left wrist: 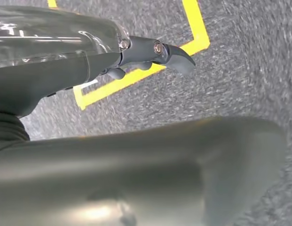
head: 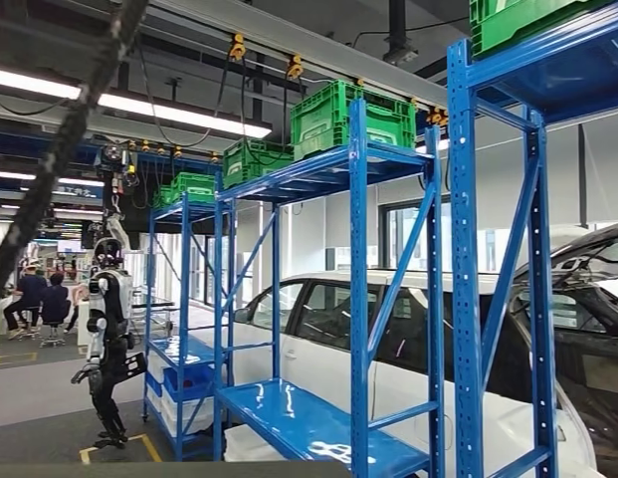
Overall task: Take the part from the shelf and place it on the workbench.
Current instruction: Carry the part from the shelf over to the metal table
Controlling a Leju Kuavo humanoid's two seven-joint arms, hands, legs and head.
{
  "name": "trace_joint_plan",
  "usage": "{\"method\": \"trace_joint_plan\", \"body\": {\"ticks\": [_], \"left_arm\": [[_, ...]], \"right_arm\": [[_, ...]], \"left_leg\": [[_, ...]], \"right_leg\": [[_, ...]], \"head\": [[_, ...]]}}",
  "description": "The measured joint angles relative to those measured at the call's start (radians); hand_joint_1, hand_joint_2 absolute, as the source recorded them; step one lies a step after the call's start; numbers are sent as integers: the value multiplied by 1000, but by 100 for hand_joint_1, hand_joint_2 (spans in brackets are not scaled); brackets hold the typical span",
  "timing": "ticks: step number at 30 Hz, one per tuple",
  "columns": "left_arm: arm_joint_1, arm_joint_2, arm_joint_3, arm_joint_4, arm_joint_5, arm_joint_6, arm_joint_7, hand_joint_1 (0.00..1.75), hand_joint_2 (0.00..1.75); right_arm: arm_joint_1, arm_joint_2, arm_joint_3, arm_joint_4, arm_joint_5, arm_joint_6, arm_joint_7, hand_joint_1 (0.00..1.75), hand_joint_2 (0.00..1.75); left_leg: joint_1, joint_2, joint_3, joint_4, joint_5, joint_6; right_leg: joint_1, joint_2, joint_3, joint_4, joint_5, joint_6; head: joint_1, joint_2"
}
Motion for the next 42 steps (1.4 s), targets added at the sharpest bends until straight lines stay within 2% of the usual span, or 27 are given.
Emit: {"method": "trace_joint_plan", "body": {"ticks": [1,2,3,4,6,8,10,11,12,13,15,16,17,18,19,20,22,24,26,30,34,36,37,38,39,40,42], "left_arm": [[-2,0,0,0,1,-3,0,0,175],[-2,0,0,0,1,-6,-1,0,175],[0,0,1,0,1,-8,-1,0,175],[1,0,1,0,1,-8,-1,0,175],[2,0,1,0,0,-8,-2,0,175],[-1,0,1,0,-1,-8,-3,0,175],[1,-1,1,0,-1,-9,-4,0,175],[3,-2,1,0,-1,-10,-4,0,175],[6,-2,2,0,-1,-10,-4,0,175],[6,-2,2,0,-1,-10,-4,0,175],[5,-2,2,0,-1,-9,-4,0,175],[4,-2,3,0,-1,-9,-3,0,175],[4,-2,3,0,-1,-9,-3,0,175],[5,-3,3,0,-1,-9,-3,0,175],[6,-3,3,0,-1,-8,-2,0,175],[7,-3,4,0,-1,-8,-2,0,175],[7,-5,4,0,-1,-7,-2,0,175],[7,-7,5,-2,-1,-7,-3,0,175],[11,-6,7,-3,-3,-7,-4,0,175],[18,-5,11,-4,-7,-6,-5,0,175],[16,-4,11,-5,-7,-6,-5,0,175],[11,-3,11,-5,-7,-6,-5,0,175],[11,-2,12,-6,-7,-6,-5,0,175],[11,0,12,-6,-8,-6,-6,0,175],[11,1,12,-6,-8,-6,-6,0,175],[11,3,12,-6,-8,-7,-7,0,175],[6,4,12,-6,-9,-8,-9,0,175]], "right_arm": [[0,0,1,2,-2,1,1,175,175],[1,0,3,3,-4,2,2,175,175],[1,0,5,4,-6,2,2,175,175],[1,0,6,5,-9,2,2,175,175],[0,0,8,4,-12,2,2,175,175],[0,0,8,4,-14,2,2,175,175],[0,0,10,4,-14,3,2,175,175],[0,0,10,4,-14,3,2,175,175],[-1,0,11,4,-15,4,1,175,175],[0,-1,11,4,-15,4,1,175,175],[2,-3,11,4,-16,5,1,175,175],[4,-4,11,4,-16,5,1,175,175],[7,-6,11,4,-16,5,0,175,175],[9,-7,11,4,-17,5,0,175,175],[11,-7,11,3,-17,5,-1,175,175],[13,-7,11,2,-17,5,-2,175,175],[13,-7,11,-3,-17,4,-5,175,175],[15,-8,11,-9,-16,2,-6,175,175],[17,-8,11,-18,-14,0,-7,175,175],[20,-6,11,-30,-13,-1,-7,175,175],[20,-6,11,-32,-13,-1,-8,175,175],[25,-6,11,-33,-13,-1,-8,175,175],[30,-7,12,-33,-12,-1,-8,175,175],[34,-8,12,-33,-12,-1,-8,175,175],[36,-8,12,-34,-11,-1,-8,175,175],[36,-8,12,-35,-11,-1,-8,175,175],[33,-9,10,-37,-12,-1,-8,175,175]], "left_leg": [[4,10,-26,59,-24,-6],[9,16,-40,97,-33,-12],[14,21,-38,100,-24,-18],[19,27,-17,63,1,-24],[21,57,52,-62,57,-33],[16,77,86,-132,75,-22],[12,67,82,-135,72,1],[11,60,81,-135,73,8],[11,53,80,-135,74,15],[11,46,80,-136,75,21],[9,30,79,-137,78,30],[7,20,78,-136,78,34],[4,11,78,-136,79,36],[1,0,78,-136,80,37],[-3,-11,78,-136,80,38],[-6,-22,79,-136,81,39],[-10,-42,79,-136,83,40],[-6,-59,72,-136,87,34],[-2,-70,66,-139,93,24],[-6,-14,48,-108,58,12],[-5,-6,36,-82,41,10],[0,4,1,-2,3,2],[7,13,-6,24,1,-8],[15,27,5,16,15,-19],[21,50,27,-18,35,-30],[23,71,61,-78,62,-34],[17,93,83,-127,69,-21]], "right_leg": [[-1,-14,-1,0,0,1],[-1,-27,-1,1,-1,2],[-2,-39,-1,2,-3,4],[-3,-49,-1,4,-5,8],[-5,-67,-2,16,-14,22],[-2,-82,-6,30,-24,37],[-1,-96,-6,34,-26,45],[-2,-98,-5,35,-30,49],[-6,-87,-7,44,-40,53],[-8,-68,-17,72,-63,56],[-11,-25,-64,185,-128,59],[-11,-16,-94,253,-157,58],[-10,-12,-117,302,-171,56],[-9,-9,-126,318,-167,52],[-7,-6,-117,296,-143,46],[-4,4,-92,240,-105,36],[1,42,-35,111,-41,12],[6,65,-12,55,-23,0],[6,50,-7,38,-19,1],[-2,19,4,6,-4,0],[-2,14,4,5,-4,0],[-2,-3,3,6,-4,0],[-4,-21,3,8,-6,4],[-7,-39,2,12,-10,9],[-9,-57,2,18,-16,18],[-9,-71,0,27,-23,28],[-5,-87,-2,39,-31,42]], "head": [[0,0],[0,0],[0,0],[0,0],[0,0],[-1,0],[-1,0],[-1,0],[-1,0],[-1,0],[-1,0],[-1,0],[-1,0],[-1,0],[-1,0],[-1,0],[-1,0],[-1,0],[-1,0],[0,0],[0,0],[0,0],[0,0],[0,0],[0,0],[0,0],[0,0]]}}
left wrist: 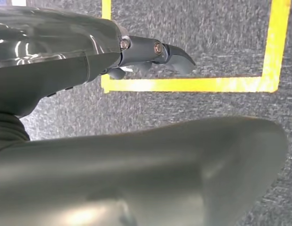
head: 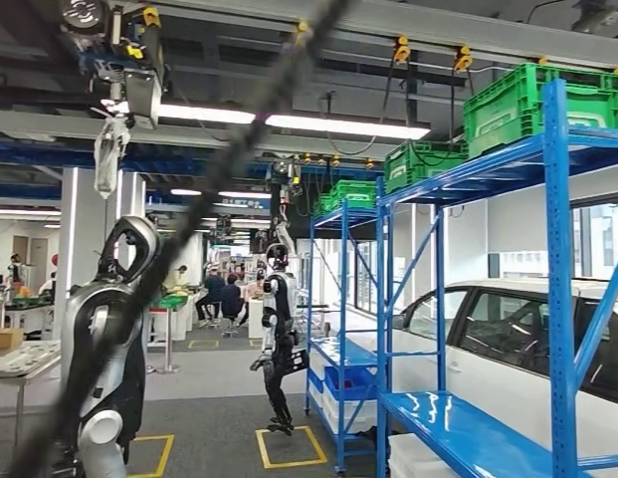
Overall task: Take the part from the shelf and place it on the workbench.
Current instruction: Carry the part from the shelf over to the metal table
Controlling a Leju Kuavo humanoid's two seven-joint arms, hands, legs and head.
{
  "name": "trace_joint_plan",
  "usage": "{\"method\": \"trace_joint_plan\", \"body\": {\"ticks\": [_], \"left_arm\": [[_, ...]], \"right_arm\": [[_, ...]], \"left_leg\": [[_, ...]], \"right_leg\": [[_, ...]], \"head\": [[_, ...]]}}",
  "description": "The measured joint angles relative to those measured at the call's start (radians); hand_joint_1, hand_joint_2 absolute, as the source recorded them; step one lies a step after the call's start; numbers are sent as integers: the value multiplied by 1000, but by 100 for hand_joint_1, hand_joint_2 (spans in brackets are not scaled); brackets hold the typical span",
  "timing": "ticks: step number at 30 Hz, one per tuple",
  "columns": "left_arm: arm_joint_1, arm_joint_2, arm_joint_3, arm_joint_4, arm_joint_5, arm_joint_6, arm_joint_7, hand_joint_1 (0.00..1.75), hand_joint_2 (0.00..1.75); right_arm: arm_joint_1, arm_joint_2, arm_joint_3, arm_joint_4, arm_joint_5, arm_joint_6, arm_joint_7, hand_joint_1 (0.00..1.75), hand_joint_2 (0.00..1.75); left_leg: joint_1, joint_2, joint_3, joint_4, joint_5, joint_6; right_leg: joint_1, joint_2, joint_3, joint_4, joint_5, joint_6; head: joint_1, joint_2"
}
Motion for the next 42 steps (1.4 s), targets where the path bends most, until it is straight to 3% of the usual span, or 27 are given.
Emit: {"method": "trace_joint_plan", "body": {"ticks": [2,4,6,8,9,10,11,13,15,16,18,20,22,23,24,25,26,28,30,33,35,37,39,40,41,42], "left_arm": [[2,1,0,0,-1,-1,-1,0,175],[5,1,1,0,-2,-2,-2,0,175],[1,2,1,0,-2,-2,-3,0,175],[-3,3,1,0,-2,-3,-4,0,175],[-4,3,1,0,-2,-4,-4,0,175],[-3,3,1,0,-2,-4,-5,0,175],[-2,3,1,0,-2,-5,-5,0,175],[-3,1,1,0,-2,-5,-6,0,175],[-4,-1,1,0,-2,-6,-7,0,175],[-3,-1,1,0,-2,-6,-8,0,175],[3,-2,1,0,-2,-6,-8,0,175],[4,-2,1,0,-2,-5,-10,0,175],[1,-3,1,0,-2,-4,-11,0,175],[-1,-3,1,0,-2,-5,-12,0,175],[-1,-4,1,0,-3,-6,-13,0,175],[0,-5,1,0,-5,-7,-14,0,175],[1,-6,1,0,-7,-8,-15,0,175],[1,-7,1,0,-10,-8,-19,0,175],[-3,-8,1,0,-13,-10,-22,0,175],[-1,-10,1,0,-19,-12,-25,0,175],[2,-11,1,0,-20,-13,-26,0,175],[-1,-11,2,0,-20,-14,-27,0,175],[-3,-12,2,0,-21,-16,-28,0,175],[-3,-12,2,0,-22,-17,-28,0,175],[-2,-13,2,0,-23,-17,-28,0,175],[-1,-13,2,0,-23,-17,-28,0,175]], "right_arm": [[-4,0,-1,-1,-1,0,0,175,175],[-9,0,-2,-1,-3,2,0,175,175],[-14,-1,-4,-1,-4,4,0,175,175],[-15,-3,-5,-1,-5,7,0,175,175],[-15,-4,-6,0,-6,8,0,175,175],[-15,-5,-6,0,-7,9,0,175,175],[-16,-6,-7,0,-8,9,0,175,175],[-19,-6,-7,0,-10,9,0,175,175],[-21,-6,-9,-1,-11,9,0,175,175],[-22,-6,-9,-1,-12,10,0,175,175],[-24,-4,-9,-1,-13,10,0,175,175],[-24,-3,-9,-2,-13,10,0,175,175],[-21,-4,-8,-2,-13,10,0,175,175],[-20,-4,-8,-1,-13,11,0,175,175],[-18,-5,-8,1,-13,11,1,175,175],[-18,-6,-8,4,-13,12,2,175,175],[-18,-6,-8,8,-13,12,3,175,175],[-21,-6,-8,24,-13,11,4,175,175],[-28,-5,-9,50,-14,9,5,175,175],[-40,-5,-12,99,-14,1,4,175,175],[-48,-4,-21,133,-14,-7,2,175,175],[-53,-5,-34,169,-13,-14,1,175,175],[-53,-5,-45,206,-11,-19,1,175,175],[-52,-5,-50,222,-10,-19,0,175,175],[-52,-5,-54,236,-9,-20,0,175,175],[-53,-5,-59,247,-10,-21,-2,175,175]], "left_leg": [[-5,-15,-4,0,0,21],[-5,-32,-6,-2,3,34],[-5,-49,-8,-3,7,45],[-9,-70,-12,-3,10,52],[-11,-81,-13,-3,11,53],[-14,-92,-13,-3,11,54],[-17,-103,-12,-3,12,55],[-20,-125,-12,-3,14,54],[-18,-144,-17,-3,19,48],[-16,-152,-20,-4,23,43],[-14,-161,-25,-8,28,31],[-17,-133,-42,21,3,22],[-16,-94,-89,126,-58,15],[-13,-85,-115,187,-84,10],[-9,-80,-131,229,-95,5],[-5,-75,-130,235,-89,1],[-1,-68,-110,205,-67,-3],[1,-37,-38,78,-12,-9],[-4,-12,4,-4,10,1],[-10,-28,0,-13,10,27],[-8,-43,-3,-15,15,39],[-8,-59,-6,-16,19,48],[-11,-80,-10,-15,22,53],[-13,-90,-11,-15,23,55],[-15,-101,-11,-15,24,55],[-16,-113,-11,-15,24,55]], "right_leg": [[0,-15,2,1,-3,6],[-6,7,-2,21,-26,13],[-11,53,-38,111,-84,17],[-10,74,-97,239,-139,16],[-10,77,-115,276,-144,13],[-8,80,-116,275,-129,8],[-5,85,-100,236,-98,2],[-1,120,-44,108,-26,-19],[3,150,-11,30,5,-31],[4,151,-8,20,4,-32],[4,132,-4,2,9,-30],[-2,110,2,-19,19,-32],[-4,86,3,-26,25,-35],[-4,73,3,-26,25,-35],[-4,61,3,-26,24,-35],[-4,49,3,-26,24,-34],[-4,39,3,-25,22,-31],[-4,21,4,-18,16,-22],[0,7,2,-9,9,-8],[0,-10,4,-6,4,8],[-5,19,-8,26,-26,16],[-8,63,-54,136,-90,19],[-8,78,-109,256,-135,18],[-8,80,-119,276,-131,15],[-7,83,-111,255,-108,12],[-5,89,-86,200,-72,6]], "head": [[0,0],[0,0],[0,0],[0,0],[0,0],[0,0],[0,0],[0,0],[0,0],[0,0],[0,0],[0,0],[0,0],[0,0],[0,0],[0,0],[0,0],[0,0],[0,0],[0,0],[0,0],[0,0],[0,0],[0,0],[0,0],[0,0]]}}
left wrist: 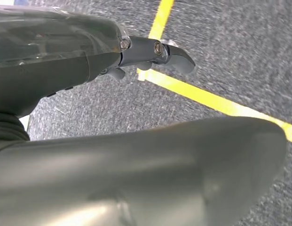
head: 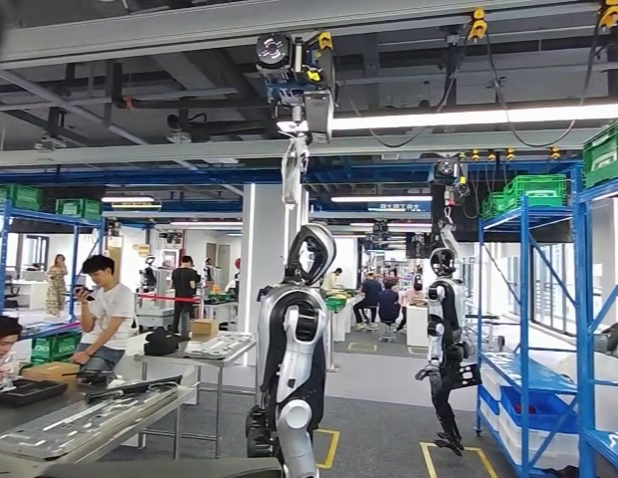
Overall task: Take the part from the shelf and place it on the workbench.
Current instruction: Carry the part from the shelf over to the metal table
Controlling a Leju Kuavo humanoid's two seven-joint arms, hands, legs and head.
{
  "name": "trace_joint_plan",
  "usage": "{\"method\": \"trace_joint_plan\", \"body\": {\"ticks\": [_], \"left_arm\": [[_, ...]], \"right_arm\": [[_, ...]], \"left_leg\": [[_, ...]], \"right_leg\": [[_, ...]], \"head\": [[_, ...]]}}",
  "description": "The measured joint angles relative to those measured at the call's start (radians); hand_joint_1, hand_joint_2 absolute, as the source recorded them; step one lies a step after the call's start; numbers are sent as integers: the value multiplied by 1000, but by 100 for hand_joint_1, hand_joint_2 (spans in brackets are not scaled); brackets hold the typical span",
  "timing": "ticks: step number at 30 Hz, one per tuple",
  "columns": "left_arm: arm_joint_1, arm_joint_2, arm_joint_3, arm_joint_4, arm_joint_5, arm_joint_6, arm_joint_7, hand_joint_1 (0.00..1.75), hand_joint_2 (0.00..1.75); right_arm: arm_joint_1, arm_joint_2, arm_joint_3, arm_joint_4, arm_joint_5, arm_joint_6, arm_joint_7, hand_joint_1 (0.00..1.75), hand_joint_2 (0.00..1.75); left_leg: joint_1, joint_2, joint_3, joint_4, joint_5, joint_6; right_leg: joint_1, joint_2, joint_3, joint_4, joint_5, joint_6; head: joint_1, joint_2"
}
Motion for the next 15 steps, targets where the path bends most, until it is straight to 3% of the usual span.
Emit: {"method": "trace_joint_plan", "body": {"ticks": [2,4,5,6,8,10,12,14,15], "left_arm": [[0,-3,0,0,0,-1,0,0,175],[-2,-7,0,0,-1,-1,-1,0,175],[-1,-8,1,0,-3,-2,-2,0,175],[2,-8,2,0,-4,-2,-3,0,175],[6,-10,4,0,-8,-3,-4,0,175],[2,-11,6,0,-9,-3,-5,0,175],[-2,-12,8,0,-10,-3,-6,0,175],[0,-13,9,0,-12,-3,-6,0,175],[1,-13,9,0,-12,-3,-6,0,175]], "right_arm": [[-3,1,-10,18,-2,-1,-4,175,175],[-8,1,-20,34,-3,-1,-8,175,175],[-10,3,-23,40,-3,-2,-10,175,175],[-11,6,-27,44,-3,-1,-12,175,175],[-14,13,-38,50,-1,0,-16,175,175],[-15,18,-51,50,1,2,-19,175,175],[-13,18,-62,47,2,6,-20,175,175],[-12,19,-71,37,3,9,-19,175,175],[-12,19,-74,30,3,9,-18,175,175]], "left_leg": [[0,-22,-1,1,2,-3],[3,-40,-9,1,8,-12],[4,-48,-14,1,12,-18],[7,-53,-17,0,14,-24],[5,-31,-30,19,-1,-33],[3,12,-69,105,-54,-41],[7,30,-121,223,-105,-50],[12,38,-125,247,-98,-57],[14,46,-100,203,-71,-59]], "right_leg": [[2,38,57,-128,65,-14],[4,65,80,-189,84,-21],[5,61,81,-194,83,-21],[3,52,82,-201,84,-22],[-1,33,85,-213,92,-29],[-2,8,86,-220,97,-35],[-1,-17,86,-220,96,-36],[-1,-40,85,-219,95,-34],[-2,-50,86,-218,93,-31]], "head": [[0,0],[1,0],[1,0],[0,0],[0,0],[1,0],[1,0],[1,0],[1,0]]}}
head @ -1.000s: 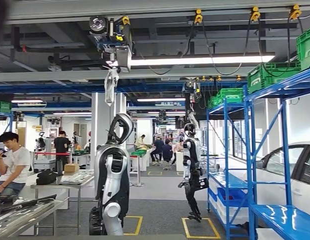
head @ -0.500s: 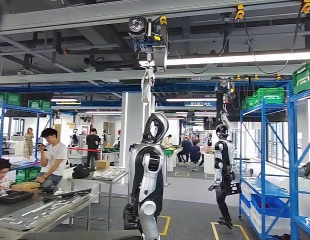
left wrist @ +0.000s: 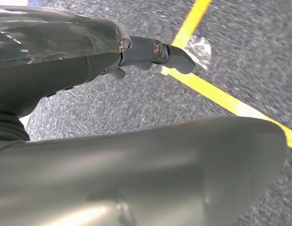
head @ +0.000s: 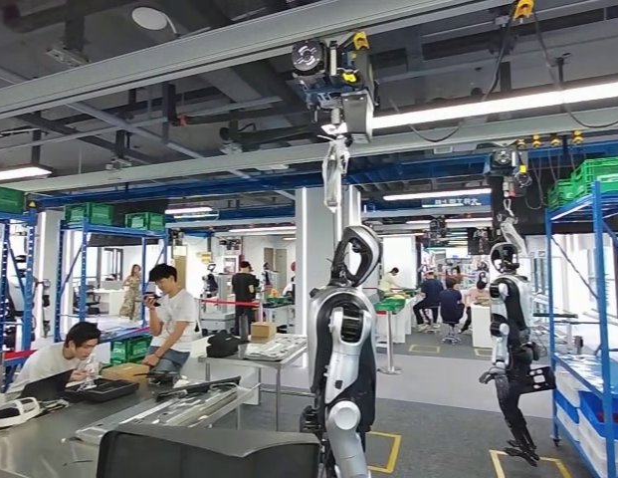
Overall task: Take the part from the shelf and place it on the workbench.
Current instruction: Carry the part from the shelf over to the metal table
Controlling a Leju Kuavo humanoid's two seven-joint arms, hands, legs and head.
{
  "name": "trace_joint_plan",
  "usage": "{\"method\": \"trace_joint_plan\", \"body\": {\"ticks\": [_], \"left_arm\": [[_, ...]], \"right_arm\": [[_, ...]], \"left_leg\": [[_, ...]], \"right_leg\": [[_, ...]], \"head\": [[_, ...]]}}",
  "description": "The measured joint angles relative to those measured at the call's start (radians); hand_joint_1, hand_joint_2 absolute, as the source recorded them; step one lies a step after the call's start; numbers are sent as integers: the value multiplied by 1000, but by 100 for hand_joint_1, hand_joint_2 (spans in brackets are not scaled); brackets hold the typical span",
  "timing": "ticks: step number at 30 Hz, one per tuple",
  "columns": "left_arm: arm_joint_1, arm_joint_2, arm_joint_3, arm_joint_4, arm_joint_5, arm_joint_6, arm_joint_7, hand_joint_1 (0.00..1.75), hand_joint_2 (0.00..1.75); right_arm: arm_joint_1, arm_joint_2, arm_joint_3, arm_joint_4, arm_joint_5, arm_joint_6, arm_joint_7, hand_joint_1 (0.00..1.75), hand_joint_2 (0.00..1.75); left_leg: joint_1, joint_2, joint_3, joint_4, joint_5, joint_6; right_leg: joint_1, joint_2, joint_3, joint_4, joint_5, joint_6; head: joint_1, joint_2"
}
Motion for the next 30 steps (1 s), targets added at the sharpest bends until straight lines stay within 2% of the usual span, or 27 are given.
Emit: {"method": "trace_joint_plan", "body": {"ticks": [2,3,4,6,7,9,11,12,13,14,15,16,17,18,20,21,22,24,26,27,28,29,30], "left_arm": [[-1,0,1,0,0,0,0,0,175],[-4,0,2,0,0,0,0,0,175],[-5,0,2,0,-1,0,-1,0,175],[-4,-1,4,0,-1,0,-1,0,175],[-1,0,4,0,-1,0,-1,0,175],[1,0,5,0,-1,1,-1,0,175],[-2,0,5,0,-1,1,-1,0,175],[-4,0,5,0,-2,2,-1,0,175],[-4,-1,5,0,-3,2,0,0,175],[-4,-1,6,0,-3,2,1,0,175],[-3,-1,6,0,-4,2,1,0,175],[-3,-2,6,0,-4,2,2,0,175],[-3,-3,6,0,-4,2,2,0,175],[-4,-5,6,0,-4,1,3,0,175],[-4,-7,6,0,-4,1,4,0,175],[-2,-8,6,0,-5,0,4,0,175],[1,-8,6,0,-6,0,4,0,175],[3,-10,7,0,-7,0,4,0,175],[-1,-11,7,0,-7,0,4,0,175],[-3,-11,7,0,-7,0,5,0,175],[-4,-11,7,0,-7,0,5,0,175],[-2,-12,7,0,-8,0,6,0,175],[-1,-12,8,0,-8,-1,7,0,175]], "right_arm": [[-1,0,-9,-18,-1,1,1,175,175],[-1,0,-14,-30,-3,3,2,175,175],[-1,0,-19,-43,-5,6,3,175,175],[0,0,-25,-72,-10,13,7,175,175],[1,0,-26,-87,-11,16,10,175,175],[3,0,-30,-116,-14,20,15,175,175],[8,-1,-33,-138,-14,24,19,175,175],[13,-2,-34,-145,-14,26,21,175,175],[18,-3,-34,-149,-14,28,23,175,175],[23,-3,-34,-153,-14,29,24,175,175],[26,-4,-33,-157,-14,30,25,175,175],[27,-3,-33,-161,-14,31,25,175,175],[27,-3,-33,-163,-14,31,25,175,175],[26,-4,-34,-166,-15,31,25,175,175],[26,-4,-33,-167,-16,31,25,175,175],[26,-3,-33,-167,-17,32,25,175,175],[25,-2,-33,-168,-19,32,25,175,175],[22,1,-33,-168,-23,33,25,175,175],[21,2,-32,-167,-26,36,24,175,175],[21,2,-31,-166,-27,37,24,175,175],[22,2,-30,-165,-29,38,25,175,175],[23,2,-29,-164,-29,38,25,175,175],[23,2,-28,-163,-30,39,25,175,175]], "left_leg": [[-2,37,69,-126,50,-1],[-4,52,92,-171,63,5],[-8,61,101,-193,65,13],[-13,49,98,-196,63,31],[-14,41,96,-197,64,37],[-12,25,96,-200,68,50],[-14,7,94,-200,69,58],[-16,-4,94,-200,70,60],[-18,-15,94,-199,70,62],[-19,-26,95,-199,70,62],[-21,-38,96,-199,70,63],[-22,-49,97,-199,71,63],[-23,-59,97,-198,72,62],[-23,-69,96,-197,73,60],[-19,-86,90,-198,78,51],[-17,-96,87,-200,82,45],[-15,-95,85,-201,83,40],[-16,-68,69,-172,59,33],[-15,-30,22,-70,-1,26],[-13,-22,-5,-7,-29,22],[-9,-17,-24,38,-42,18],[-6,-12,-28,52,-40,14],[-2,-7,-12,28,-20,10]], "right_leg": [[3,-17,1,7,-8,11],[5,-25,1,11,-12,18],[8,-33,0,13,-15,24],[8,-49,2,13,-18,33],[6,-45,3,15,-23,39],[1,-7,-15,64,-63,46],[-1,32,-68,186,-129,46],[-1,38,-99,250,-153,44],[0,41,-119,291,-160,42],[1,43,-123,296,-148,39],[2,47,-110,261,-118,35],[4,57,-82,198,-78,29],[5,78,-53,131,-44,22],[6,96,-29,75,-21,18],[8,116,-10,28,-11,14],[9,108,-8,21,-10,13],[9,99,-7,16,-6,10],[5,78,-3,3,3,0],[5,53,-2,-1,7,-4],[5,40,-3,-1,6,-5],[6,28,-3,-1,6,-4],[6,16,-3,-1,5,-4],[5,6,-3,-1,4,-2]], "head": [[0,0],[1,0],[1,0],[1,0],[1,0],[1,0],[1,0],[1,0],[1,0],[1,0],[1,0],[1,0],[1,0],[1,0],[1,0],[1,0],[1,0],[1,0],[1,0],[2,0],[2,0],[2,0],[2,0]]}}
